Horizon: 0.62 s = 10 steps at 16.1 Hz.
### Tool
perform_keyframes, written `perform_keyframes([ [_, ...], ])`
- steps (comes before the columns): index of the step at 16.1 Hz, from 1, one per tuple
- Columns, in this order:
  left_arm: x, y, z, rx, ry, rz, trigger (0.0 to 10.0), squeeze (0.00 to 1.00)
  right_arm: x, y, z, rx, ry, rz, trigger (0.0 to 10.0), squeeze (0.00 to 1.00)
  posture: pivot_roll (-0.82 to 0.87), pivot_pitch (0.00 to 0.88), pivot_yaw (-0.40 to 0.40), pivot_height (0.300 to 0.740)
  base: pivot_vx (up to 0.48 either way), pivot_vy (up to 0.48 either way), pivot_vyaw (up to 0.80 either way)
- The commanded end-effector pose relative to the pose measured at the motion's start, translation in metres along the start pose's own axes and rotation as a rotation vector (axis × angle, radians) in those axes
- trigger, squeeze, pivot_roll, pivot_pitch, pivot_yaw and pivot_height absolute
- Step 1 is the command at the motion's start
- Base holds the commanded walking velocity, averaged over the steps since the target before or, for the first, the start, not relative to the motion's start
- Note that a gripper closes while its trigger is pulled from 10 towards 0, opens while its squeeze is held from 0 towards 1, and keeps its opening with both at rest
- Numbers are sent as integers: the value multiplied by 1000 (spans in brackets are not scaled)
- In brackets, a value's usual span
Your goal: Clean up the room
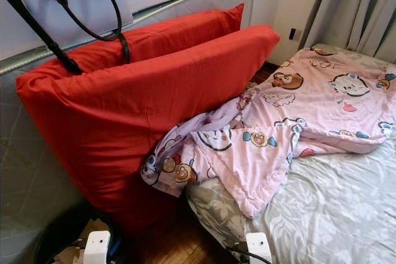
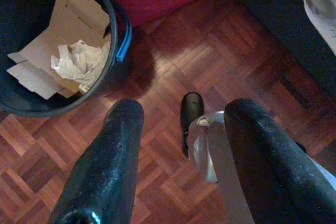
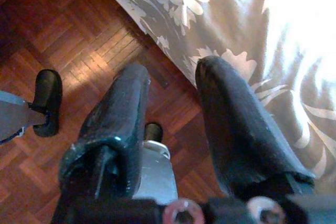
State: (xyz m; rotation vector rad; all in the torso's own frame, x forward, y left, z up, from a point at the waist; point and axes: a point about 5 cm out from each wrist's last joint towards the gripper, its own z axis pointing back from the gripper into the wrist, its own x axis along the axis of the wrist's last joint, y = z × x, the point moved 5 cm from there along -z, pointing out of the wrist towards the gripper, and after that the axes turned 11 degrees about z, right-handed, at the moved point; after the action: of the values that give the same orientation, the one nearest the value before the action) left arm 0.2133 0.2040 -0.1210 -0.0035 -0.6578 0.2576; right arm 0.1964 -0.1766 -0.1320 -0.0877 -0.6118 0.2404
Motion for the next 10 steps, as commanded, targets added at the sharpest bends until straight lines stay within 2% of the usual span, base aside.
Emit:
perform_keyframes([
  [1,-6,7,1,21,20,17,10000,0,-2,1,0,-4,6,-15,10000,0,30,0,34,740,0,480,0],
  [3,-4,7,1,21,16,11,10000,0,-2,1,0,-5,5,-16,10000,0,30,0,34,740,0,375,0],
  [10,0,8,1,20,2,-5,10000,0,-2,1,1,-7,4,-18,10000,0,31,0,34,740,0,0,0],
])
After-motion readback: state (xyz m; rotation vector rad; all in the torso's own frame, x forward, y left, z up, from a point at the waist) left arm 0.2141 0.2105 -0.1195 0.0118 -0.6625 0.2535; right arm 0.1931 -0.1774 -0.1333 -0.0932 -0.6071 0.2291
